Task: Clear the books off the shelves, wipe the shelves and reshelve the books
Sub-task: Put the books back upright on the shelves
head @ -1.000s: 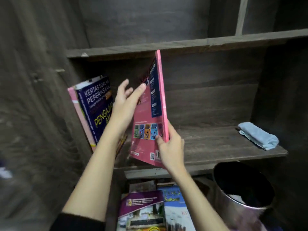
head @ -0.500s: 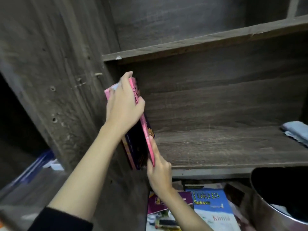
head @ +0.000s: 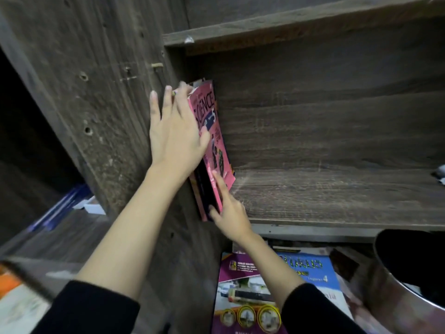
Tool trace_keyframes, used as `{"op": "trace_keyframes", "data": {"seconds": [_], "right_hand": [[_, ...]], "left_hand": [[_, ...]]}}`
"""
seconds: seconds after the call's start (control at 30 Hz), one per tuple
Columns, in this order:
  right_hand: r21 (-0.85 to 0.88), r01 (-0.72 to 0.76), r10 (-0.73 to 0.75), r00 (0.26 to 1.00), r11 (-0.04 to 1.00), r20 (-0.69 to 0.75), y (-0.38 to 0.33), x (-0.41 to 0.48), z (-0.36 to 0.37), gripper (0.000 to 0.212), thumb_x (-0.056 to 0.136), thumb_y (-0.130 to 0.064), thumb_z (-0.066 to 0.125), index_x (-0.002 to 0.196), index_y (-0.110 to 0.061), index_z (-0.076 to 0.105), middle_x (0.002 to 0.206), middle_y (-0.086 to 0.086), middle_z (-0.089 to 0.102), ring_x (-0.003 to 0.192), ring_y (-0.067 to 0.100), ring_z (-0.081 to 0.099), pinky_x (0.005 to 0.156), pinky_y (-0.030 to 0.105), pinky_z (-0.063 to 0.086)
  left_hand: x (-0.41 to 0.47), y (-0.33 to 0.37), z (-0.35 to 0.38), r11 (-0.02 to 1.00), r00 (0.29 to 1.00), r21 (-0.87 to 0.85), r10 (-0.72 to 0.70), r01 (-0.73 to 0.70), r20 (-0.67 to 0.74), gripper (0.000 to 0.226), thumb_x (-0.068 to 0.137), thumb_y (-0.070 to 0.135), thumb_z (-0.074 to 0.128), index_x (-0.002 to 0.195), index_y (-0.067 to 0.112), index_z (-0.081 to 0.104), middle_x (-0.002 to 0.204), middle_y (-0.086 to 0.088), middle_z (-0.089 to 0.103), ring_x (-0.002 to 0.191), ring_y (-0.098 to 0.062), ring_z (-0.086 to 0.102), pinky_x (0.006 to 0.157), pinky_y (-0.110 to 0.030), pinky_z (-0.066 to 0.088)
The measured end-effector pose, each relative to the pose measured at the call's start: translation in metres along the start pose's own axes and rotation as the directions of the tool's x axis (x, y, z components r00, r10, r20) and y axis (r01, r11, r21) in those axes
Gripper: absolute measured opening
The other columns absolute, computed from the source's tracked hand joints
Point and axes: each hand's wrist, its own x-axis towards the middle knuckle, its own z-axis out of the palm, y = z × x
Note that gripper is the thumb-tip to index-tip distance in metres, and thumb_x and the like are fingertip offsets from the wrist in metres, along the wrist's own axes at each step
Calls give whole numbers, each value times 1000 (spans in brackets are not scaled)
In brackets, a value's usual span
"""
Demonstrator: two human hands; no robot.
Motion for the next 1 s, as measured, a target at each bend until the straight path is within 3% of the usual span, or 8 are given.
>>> {"op": "trace_keyframes", "data": {"seconds": [0.13,0.23,0.33,0.5,0.7,1.0], "right_hand": [[63,-101,75,941,993,329,22,-1,-9,120,69,-29,82,143,-57,-8,160,-4,16,143,19,25,114,35,28],[0,-181,165,897,984,411,34,-1,-15,120,65,-42,85,141,-60,-6,154,7,31,140,25,33,113,37,31],[-26,-215,208,902,976,378,35,-1,-12,116,68,-40,83,145,-55,-1,145,11,45,131,27,45,108,33,37],[-75,-256,267,910,964,316,43,1,1,100,71,-41,80,148,-44,16,136,13,55,125,28,52,103,32,42],[-71,-297,305,909,952,286,43,2,5,90,70,-40,80,145,-40,29,133,8,58,123,26,54,102,36,44],[-129,-289,311,928,948,207,41,1,9,77,81,-35,72,147,-32,33,132,10,59,122,28,54,100,35,44]], "left_hand": [[-1,0,1,999,1000,46,-1,1,8,82,86,21,61,149,4,10,158,-16,5,145,-29,12,115,-39,-9],[0,2,4,997,1000,69,-16,16,-3,81,87,19,59,149,3,9,157,-19,-2,145,-27,12,115,-38,-8],[0,3,4,995,999,94,-38,39,-14,80,88,22,59,148,1,10,156,-22,-4,144,-26,16,116,-37,-6],[3,3,2,992,997,113,-58,52,51,86,86,22,65,148,-2,9,150,-24,26,142,-31,21,115,-39,-8],[10,1,-4,993,977,112,-67,45,201,96,86,20,67,148,-2,-3,156,-18,13,146,-27,7,115,-38,-10],[9,3,-1,987,983,146,-90,67,160,89,84,17,67,148,-1,8,156,-16,16,146,-26,11,115,-38,-8]]}}
